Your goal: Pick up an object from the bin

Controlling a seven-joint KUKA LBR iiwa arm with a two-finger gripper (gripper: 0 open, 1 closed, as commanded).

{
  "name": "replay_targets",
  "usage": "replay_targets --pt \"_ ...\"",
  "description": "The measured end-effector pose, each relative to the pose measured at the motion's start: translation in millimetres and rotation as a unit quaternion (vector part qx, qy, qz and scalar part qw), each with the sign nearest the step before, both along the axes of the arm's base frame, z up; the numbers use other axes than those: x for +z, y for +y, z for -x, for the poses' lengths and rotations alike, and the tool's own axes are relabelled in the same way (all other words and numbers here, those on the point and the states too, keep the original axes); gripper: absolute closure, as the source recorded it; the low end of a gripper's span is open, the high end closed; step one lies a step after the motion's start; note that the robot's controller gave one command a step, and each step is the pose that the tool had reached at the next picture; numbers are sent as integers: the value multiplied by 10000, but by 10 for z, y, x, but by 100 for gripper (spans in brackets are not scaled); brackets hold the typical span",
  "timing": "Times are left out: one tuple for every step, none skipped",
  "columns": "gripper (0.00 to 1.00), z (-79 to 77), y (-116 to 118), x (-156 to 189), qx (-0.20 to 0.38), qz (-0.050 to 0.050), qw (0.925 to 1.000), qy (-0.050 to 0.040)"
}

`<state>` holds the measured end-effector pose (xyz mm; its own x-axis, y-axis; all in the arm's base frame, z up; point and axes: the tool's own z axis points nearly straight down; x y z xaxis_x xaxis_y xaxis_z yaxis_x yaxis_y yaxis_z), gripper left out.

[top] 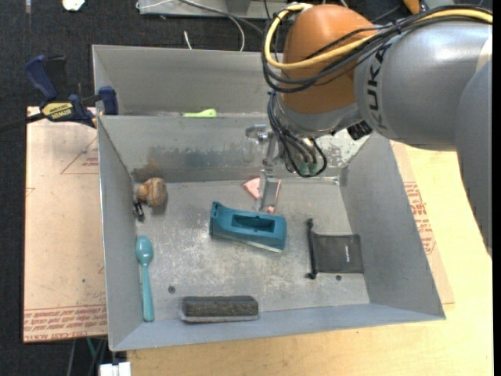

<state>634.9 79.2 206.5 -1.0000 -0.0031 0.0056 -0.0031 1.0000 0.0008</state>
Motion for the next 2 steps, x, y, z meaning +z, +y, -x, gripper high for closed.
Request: replay_targets --pt "0 -12 -4 53 -9 -4 10000 -38" --pt "0 178 -91 -586 -18 -10 10000 -54"
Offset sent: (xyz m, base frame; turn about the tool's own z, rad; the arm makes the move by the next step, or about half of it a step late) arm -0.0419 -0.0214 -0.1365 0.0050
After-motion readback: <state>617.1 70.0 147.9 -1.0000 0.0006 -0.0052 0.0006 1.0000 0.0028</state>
